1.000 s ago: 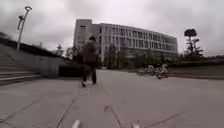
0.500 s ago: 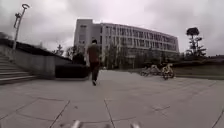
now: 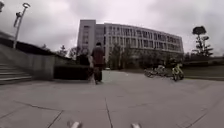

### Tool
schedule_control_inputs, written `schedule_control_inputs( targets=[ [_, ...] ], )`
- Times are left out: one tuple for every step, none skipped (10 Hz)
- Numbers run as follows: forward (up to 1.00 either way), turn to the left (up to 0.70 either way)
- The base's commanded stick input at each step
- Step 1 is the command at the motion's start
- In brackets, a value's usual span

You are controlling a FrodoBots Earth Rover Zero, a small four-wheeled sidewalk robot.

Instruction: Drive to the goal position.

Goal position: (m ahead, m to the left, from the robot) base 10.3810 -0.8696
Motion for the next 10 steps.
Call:
schedule_control_inputs(
  targets=[
    [1.0, 0.0],
    [1.0, 0.0],
    [1.0, 0.0],
    [1.0, 0.0],
    [1.0, 0.0],
    [1.0, 0.0],
    [1.0, 0.0],
    [1.0, 0.0],
    [1.0, 0.0],
    [1.0, 0.0]
  ],
)
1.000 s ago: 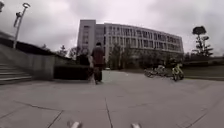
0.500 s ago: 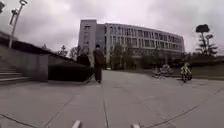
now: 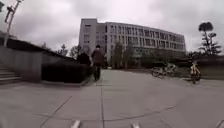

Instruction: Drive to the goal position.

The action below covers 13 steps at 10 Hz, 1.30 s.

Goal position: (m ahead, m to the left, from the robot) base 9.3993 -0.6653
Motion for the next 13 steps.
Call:
schedule_control_inputs(
  targets=[
    [1.0, 0.0],
    [1.0, 0.0],
    [1.0, 0.03],
    [1.0, 0.16],
    [1.0, 0.1],
    [1.0, 0.0],
    [1.0, 0.0],
    [1.0, 0.0],
    [1.0, 0.0],
    [1.0, 0.0],
    [1.0, 0.0],
    [1.0, 0.0],
    [1.0, 0.0]
  ],
)
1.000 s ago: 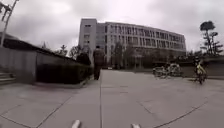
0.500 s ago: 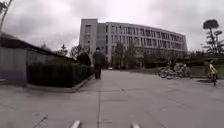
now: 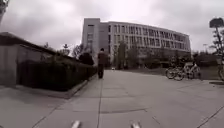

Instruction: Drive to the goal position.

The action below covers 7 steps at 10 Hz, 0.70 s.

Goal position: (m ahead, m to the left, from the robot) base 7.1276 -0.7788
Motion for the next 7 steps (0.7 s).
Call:
schedule_control_inputs(
  targets=[
    [1.0, 0.0],
    [1.0, 0.0],
    [1.0, 0.0],
    [1.0, 0.0],
    [1.0, 0.0],
    [1.0, 0.0],
    [1.0, 0.0]
  ],
)
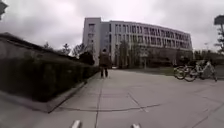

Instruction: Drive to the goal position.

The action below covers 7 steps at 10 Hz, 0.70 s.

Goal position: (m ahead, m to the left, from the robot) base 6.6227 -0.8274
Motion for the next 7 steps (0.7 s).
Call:
schedule_control_inputs(
  targets=[
    [1.0, 0.0],
    [1.0, 0.0],
    [1.0, 0.0],
    [1.0, 0.0],
    [1.0, 0.0],
    [1.0, 0.0],
    [1.0, 0.0]
  ],
)
